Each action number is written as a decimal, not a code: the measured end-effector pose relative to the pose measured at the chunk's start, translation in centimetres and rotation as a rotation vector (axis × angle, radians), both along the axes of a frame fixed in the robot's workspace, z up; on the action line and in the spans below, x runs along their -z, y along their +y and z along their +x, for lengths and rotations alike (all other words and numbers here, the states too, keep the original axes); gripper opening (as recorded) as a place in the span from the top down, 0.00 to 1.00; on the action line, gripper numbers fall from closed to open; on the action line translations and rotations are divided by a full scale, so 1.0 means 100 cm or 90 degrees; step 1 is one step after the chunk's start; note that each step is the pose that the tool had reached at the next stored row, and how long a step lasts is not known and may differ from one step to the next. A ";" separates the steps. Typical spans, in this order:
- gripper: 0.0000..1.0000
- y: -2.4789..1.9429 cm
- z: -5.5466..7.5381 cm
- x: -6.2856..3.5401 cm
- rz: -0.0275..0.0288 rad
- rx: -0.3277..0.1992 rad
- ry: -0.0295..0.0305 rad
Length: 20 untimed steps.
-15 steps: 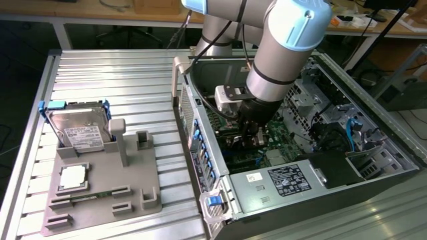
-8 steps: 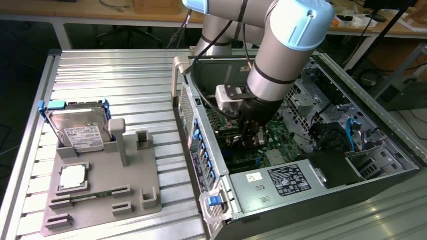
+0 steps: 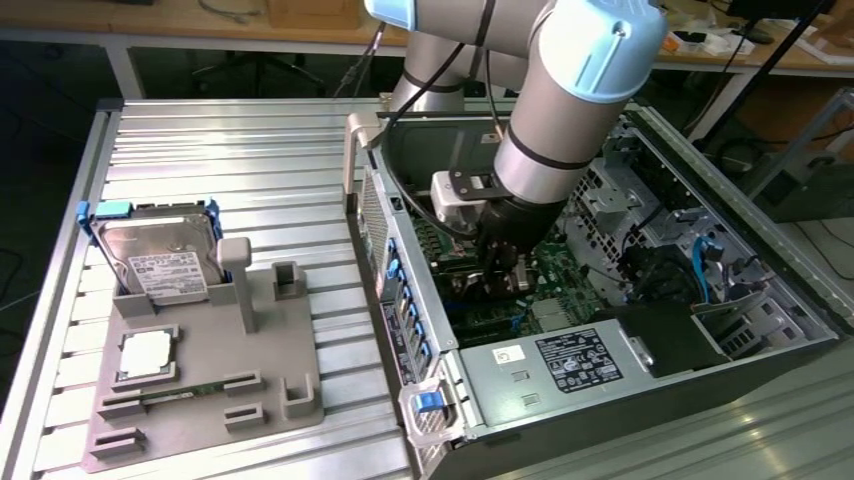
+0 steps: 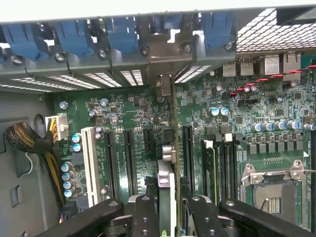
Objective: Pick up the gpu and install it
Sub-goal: 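Insert the gpu into the slot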
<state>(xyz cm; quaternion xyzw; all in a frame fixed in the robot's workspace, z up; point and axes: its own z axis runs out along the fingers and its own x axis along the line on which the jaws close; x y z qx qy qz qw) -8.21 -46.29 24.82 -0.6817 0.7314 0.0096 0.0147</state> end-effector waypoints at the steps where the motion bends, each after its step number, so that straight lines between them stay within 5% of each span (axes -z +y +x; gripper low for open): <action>1: 0.73 0.0000 0.000 0.0004 0.0002 0.000 -0.0003; 13: 0.73 -0.0004 -0.004 0.0045 -0.0011 0.006 0.0010; 16: 0.73 0.0001 -0.003 0.0049 0.0010 0.006 -0.0002; 20: 0.73 0.0002 -0.003 -0.0054 0.0021 0.006 0.0001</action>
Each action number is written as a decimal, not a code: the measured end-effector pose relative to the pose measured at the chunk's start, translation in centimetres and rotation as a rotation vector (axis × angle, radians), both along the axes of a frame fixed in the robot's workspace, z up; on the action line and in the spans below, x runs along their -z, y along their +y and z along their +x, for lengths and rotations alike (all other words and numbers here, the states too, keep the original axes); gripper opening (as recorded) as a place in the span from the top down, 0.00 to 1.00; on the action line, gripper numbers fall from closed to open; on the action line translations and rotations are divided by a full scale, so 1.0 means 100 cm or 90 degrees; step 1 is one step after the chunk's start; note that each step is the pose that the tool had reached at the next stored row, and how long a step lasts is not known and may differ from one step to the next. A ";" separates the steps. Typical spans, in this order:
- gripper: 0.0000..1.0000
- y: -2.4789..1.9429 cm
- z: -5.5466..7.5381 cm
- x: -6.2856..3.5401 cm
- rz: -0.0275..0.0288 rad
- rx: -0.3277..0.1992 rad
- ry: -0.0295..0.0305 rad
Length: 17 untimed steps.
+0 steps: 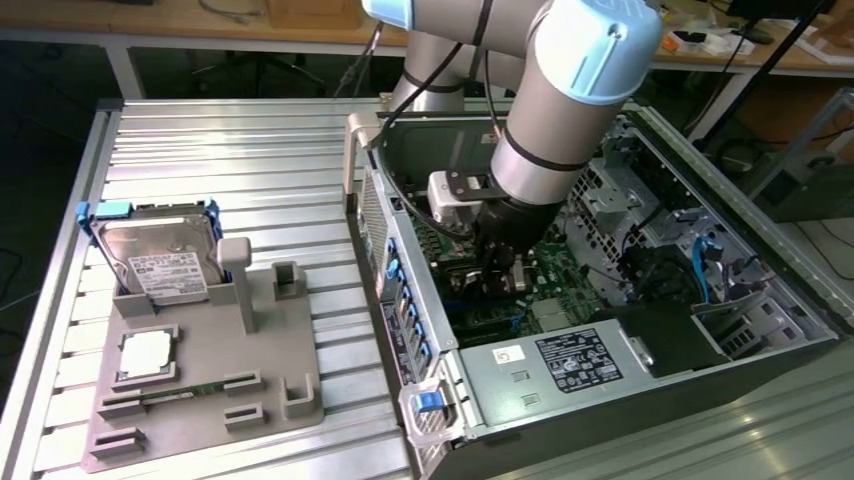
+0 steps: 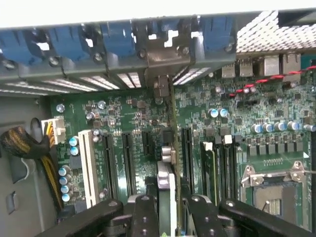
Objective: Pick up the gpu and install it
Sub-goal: 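Insert the gpu into the slot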
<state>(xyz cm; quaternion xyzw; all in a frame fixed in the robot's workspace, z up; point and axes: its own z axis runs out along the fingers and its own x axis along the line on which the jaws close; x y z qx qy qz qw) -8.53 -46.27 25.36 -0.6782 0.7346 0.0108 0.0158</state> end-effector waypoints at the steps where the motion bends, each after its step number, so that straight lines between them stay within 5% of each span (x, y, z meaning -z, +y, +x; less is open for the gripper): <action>1: 0.73 0.0000 0.000 -0.0022 -0.0003 0.000 0.0005; 17: 0.73 -0.0006 0.018 -0.0038 -0.0006 0.000 0.0068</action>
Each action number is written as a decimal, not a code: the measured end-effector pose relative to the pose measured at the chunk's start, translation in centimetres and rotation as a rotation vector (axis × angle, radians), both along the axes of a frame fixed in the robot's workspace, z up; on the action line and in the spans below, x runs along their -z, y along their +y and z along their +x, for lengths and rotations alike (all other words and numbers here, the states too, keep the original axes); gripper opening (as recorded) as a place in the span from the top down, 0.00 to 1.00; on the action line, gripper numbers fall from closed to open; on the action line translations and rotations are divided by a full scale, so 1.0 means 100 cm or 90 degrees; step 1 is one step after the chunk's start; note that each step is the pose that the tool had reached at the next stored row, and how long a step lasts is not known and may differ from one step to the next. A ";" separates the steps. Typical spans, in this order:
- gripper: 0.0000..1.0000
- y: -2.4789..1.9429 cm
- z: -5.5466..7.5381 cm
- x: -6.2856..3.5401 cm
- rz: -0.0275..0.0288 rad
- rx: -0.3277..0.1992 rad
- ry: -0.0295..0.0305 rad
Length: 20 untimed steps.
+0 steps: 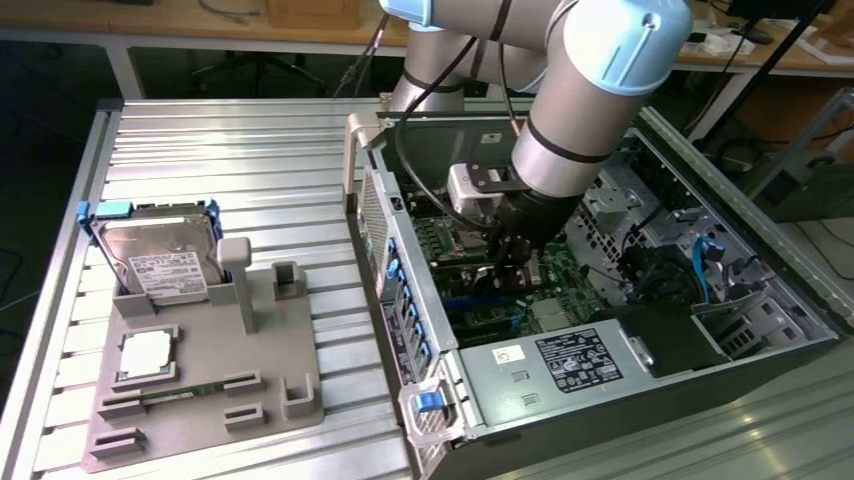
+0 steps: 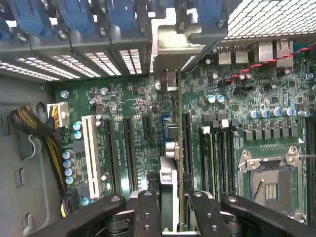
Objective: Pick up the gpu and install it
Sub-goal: 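Insert the gpu into the slot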
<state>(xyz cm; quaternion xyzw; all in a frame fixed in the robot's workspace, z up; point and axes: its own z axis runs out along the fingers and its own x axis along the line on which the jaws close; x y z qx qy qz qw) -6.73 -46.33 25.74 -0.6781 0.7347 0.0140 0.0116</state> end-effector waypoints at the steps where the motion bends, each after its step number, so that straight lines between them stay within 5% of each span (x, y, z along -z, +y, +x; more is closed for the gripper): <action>1: 0.73 -0.0003 0.000 -0.0001 -0.0002 0.000 0.0001; 12: 0.73 -0.0023 0.001 -0.0001 -0.0001 -0.017 0.0036; 20: 0.73 -0.0012 -0.012 -0.0001 -0.0001 -0.017 0.0036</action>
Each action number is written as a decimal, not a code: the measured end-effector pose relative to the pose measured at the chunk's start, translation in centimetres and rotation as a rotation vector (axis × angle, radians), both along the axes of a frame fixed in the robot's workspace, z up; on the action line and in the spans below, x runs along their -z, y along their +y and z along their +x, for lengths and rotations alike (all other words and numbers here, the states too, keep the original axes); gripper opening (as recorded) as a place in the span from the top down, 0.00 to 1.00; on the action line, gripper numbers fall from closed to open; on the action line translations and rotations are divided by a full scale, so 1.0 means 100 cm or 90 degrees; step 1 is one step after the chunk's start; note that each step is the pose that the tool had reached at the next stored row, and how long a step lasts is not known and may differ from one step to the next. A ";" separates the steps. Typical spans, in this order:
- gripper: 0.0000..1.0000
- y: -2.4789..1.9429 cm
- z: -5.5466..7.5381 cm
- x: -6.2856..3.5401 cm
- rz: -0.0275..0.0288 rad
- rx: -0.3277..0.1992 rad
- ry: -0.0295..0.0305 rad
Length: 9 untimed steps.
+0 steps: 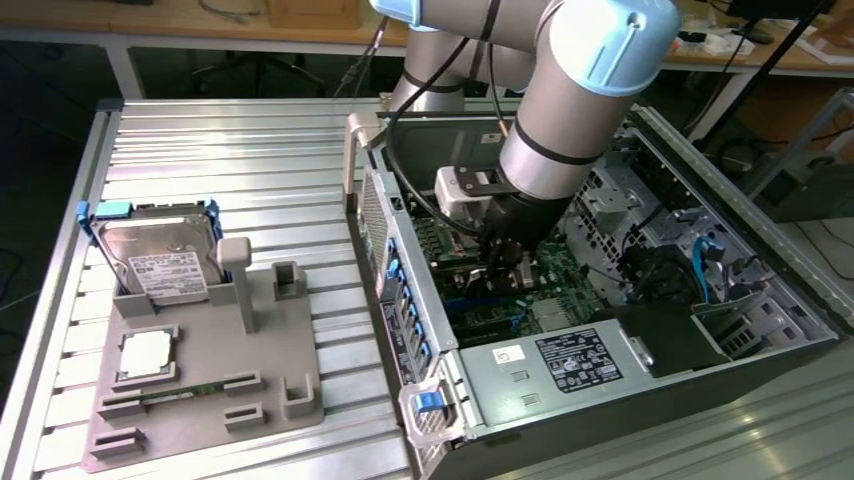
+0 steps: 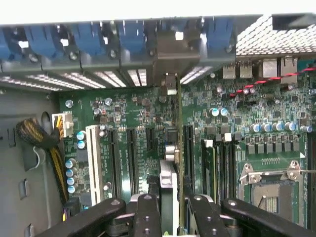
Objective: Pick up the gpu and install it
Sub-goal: 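Insert the gpu into the slot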
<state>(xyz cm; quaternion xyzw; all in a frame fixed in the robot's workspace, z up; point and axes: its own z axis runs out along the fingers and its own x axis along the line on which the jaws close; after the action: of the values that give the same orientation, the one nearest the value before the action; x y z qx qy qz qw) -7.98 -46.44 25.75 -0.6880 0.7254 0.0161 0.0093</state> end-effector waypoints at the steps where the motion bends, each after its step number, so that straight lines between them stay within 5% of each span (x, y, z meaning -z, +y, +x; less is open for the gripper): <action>1: 0.73 -0.0001 0.000 0.0000 0.0000 0.000 0.0000; 9: 0.73 -0.0015 0.000 0.0000 -0.0018 -0.001 0.0011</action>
<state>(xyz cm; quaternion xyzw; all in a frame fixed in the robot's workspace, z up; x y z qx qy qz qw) -8.01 -46.59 25.75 -0.6885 0.7250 0.0156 0.0077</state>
